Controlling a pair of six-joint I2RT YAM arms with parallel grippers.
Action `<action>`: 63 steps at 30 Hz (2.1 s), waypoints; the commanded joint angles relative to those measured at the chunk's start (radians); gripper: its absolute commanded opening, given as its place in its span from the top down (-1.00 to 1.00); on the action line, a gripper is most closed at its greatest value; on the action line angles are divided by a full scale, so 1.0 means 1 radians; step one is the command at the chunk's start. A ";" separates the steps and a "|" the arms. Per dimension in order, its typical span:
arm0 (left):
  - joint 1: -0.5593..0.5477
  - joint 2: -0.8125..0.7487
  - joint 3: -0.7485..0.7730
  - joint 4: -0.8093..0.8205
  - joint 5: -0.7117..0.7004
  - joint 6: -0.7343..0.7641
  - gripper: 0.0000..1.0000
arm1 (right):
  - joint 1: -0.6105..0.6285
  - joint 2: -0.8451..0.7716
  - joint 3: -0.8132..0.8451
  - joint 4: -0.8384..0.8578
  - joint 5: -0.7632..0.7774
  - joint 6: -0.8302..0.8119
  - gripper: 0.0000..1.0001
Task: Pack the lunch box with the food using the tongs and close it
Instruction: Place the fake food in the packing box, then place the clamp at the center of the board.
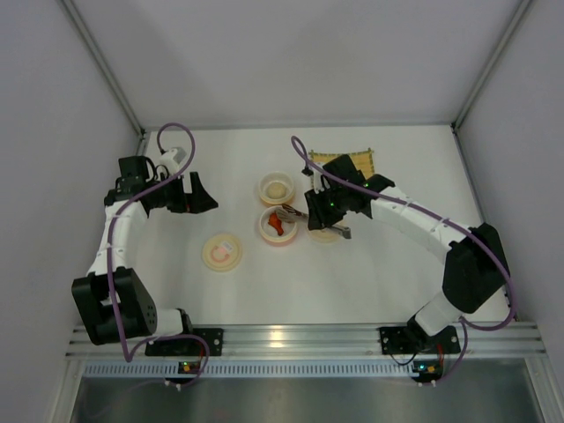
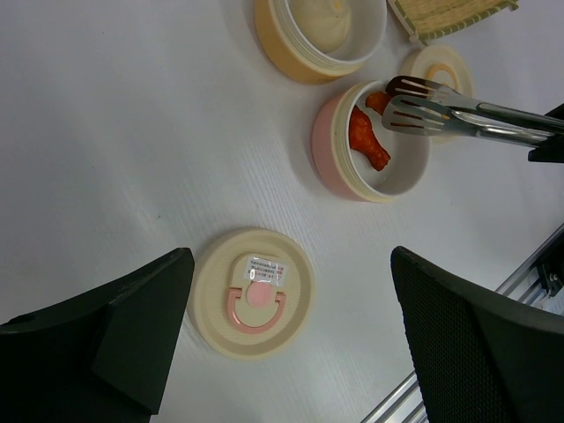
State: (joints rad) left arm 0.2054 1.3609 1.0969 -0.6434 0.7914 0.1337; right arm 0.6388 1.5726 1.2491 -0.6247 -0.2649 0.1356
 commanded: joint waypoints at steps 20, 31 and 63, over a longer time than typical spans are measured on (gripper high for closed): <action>0.006 -0.037 0.004 0.027 0.019 0.026 -0.97 | 0.019 -0.089 0.038 0.020 0.016 -0.050 0.09; 0.006 -0.060 0.014 -0.019 -0.001 0.052 -0.97 | -0.143 -0.240 0.041 -0.009 0.075 -0.126 0.12; 0.005 -0.052 0.040 -0.010 -0.041 0.049 -0.97 | -0.818 0.276 0.171 0.160 0.242 -0.360 -0.15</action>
State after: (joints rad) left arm 0.2050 1.3209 1.1076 -0.6743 0.7498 0.1600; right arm -0.1795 1.8305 1.3701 -0.5625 -0.0612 -0.2089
